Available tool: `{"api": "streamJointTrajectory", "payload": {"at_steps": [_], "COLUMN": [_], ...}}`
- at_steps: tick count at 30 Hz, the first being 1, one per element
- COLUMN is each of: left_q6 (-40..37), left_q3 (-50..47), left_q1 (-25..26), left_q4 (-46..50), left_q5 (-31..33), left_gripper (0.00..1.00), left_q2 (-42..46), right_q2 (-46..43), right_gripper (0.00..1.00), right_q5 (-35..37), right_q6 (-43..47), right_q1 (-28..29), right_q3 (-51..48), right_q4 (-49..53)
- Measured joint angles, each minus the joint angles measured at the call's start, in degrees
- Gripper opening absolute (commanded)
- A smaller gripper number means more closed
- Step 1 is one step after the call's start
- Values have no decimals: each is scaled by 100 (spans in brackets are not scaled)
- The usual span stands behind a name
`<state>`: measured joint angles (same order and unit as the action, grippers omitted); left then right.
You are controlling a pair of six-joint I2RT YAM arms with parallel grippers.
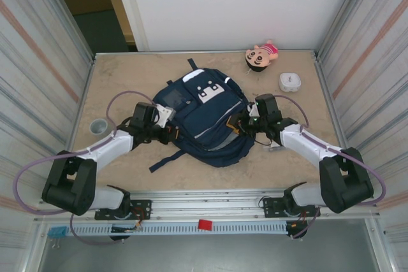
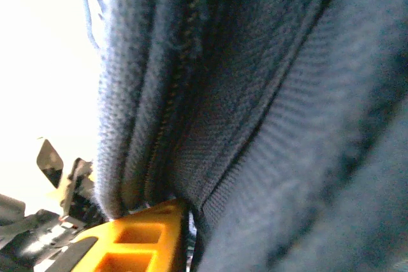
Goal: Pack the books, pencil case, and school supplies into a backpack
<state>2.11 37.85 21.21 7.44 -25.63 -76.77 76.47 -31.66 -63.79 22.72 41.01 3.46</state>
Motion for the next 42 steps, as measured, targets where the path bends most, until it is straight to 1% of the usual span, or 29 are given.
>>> {"api": "streamJointTrajectory", "payload": {"at_steps": [1, 2, 3, 4, 6, 9, 10, 13, 15, 18, 20, 22, 24, 26, 28, 33, 36, 42], "left_q6": [-24, -37, -44, -42, -42, -42, -42, -42, -42, -42, -42, -42, -42, -48, -63, -170, -269, -551], "left_q3": [48, 70, 83, 83, 83, 83, 83, 83, 83, 83, 83, 83, 83, 83, 81, 81, 85, 420], "left_q1": [26, 31, 35, 35, 35, 37, 37, 46, 52, 57, 57, 57, 57, 63, 81, 234, 431, 940], "left_q4": [57, 98, 149, 179, 236, 297, 310, 343, 345, 343, 339, 326, 321, 321, 321, 326, 334, 634], "left_q5": [17, 20, 22, 26, 42, 68, 68, 72, 81, 85, 79, 63, 52, 15, -17, -179, -289, -330], "left_gripper": [0, 0, 0, 0, 0, 0, 0, 0, 0, 0, 0, 0, 0, 0, 0, 0, 1, 3], "left_q2": [9, 26, 57, 87, 127, 136, 136, 136, 136, 136, 136, 136, 136, 136, 136, 131, 42, -507], "right_q2": [0, -9, -33, -81, -212, -483, -568, -813, -957, -1054, -918, -597, -63, 376, 629, 769, 881, 1130], "right_gripper": [49, 55, 59, 61, 63, 64, 62, 55, 49, 37, 34, 29, 24, 21, 19, 16, 15, 14], "right_q5": [13, 35, 79, 162, 343, 662, 785, 1311, 1541, 1482, 1335, 1235, 1228, 1235, 1237, 1327, 1368, 1346], "right_q6": [15, 11, 83, 164, 313, 518, 575, 715, 791, 833, 776, 708, 643, 586, 573, 531, 511, 326], "right_q1": [-35, -46, -70, -83, -103, -111, -107, 72, 343, 662, 721, 765, 841, 918, 962, 1029, 1034, 1034], "right_q3": [0, 7, 26, 63, 216, 540, 645, 1038, 1257, 1270, 1084, 861, 710, 616, 538, 481, 472, 315], "right_q4": [66, 153, 321, 560, 1110, 1947, 2218, 3034, 3248, 2916, 2341, 1759, 1296, 942, 695, 247, 57, -385]}}
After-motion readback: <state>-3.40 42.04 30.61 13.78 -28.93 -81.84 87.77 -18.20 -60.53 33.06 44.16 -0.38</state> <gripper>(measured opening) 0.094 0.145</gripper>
